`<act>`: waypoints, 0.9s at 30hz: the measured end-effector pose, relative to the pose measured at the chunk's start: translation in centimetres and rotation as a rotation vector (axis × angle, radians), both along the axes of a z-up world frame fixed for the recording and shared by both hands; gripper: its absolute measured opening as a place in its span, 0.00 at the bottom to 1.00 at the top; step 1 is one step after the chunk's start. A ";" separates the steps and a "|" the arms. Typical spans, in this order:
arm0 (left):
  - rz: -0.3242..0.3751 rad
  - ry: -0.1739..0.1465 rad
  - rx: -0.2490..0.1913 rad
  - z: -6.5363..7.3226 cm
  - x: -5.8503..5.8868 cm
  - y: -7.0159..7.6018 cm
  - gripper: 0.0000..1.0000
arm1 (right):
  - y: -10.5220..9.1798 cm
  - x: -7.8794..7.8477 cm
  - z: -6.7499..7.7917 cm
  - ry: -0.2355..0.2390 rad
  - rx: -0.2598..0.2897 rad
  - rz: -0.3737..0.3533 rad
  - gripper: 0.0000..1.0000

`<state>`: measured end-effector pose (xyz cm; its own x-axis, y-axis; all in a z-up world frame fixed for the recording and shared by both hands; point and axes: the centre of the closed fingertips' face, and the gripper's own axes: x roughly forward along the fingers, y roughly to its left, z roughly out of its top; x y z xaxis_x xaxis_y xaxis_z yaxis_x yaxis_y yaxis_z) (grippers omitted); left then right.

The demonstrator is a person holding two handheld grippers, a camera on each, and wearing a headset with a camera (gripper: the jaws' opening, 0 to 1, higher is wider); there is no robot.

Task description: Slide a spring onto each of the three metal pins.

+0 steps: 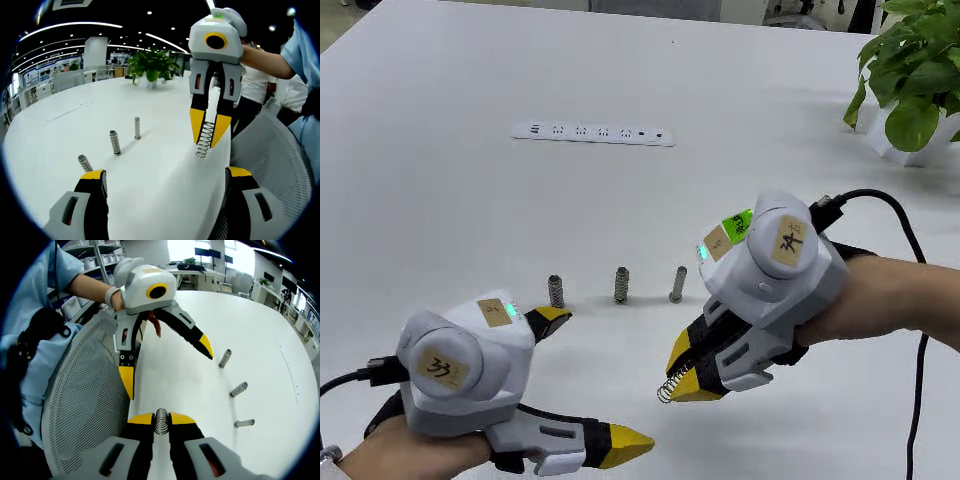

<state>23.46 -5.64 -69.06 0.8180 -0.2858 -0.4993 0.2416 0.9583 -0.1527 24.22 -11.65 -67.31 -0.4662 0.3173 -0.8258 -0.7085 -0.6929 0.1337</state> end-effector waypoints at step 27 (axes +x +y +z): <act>0.140 -0.013 0.024 0.0 -2.7 4.4 1.00 | 2.3 4.8 1.5 -0.113 0.029 -0.024 0.12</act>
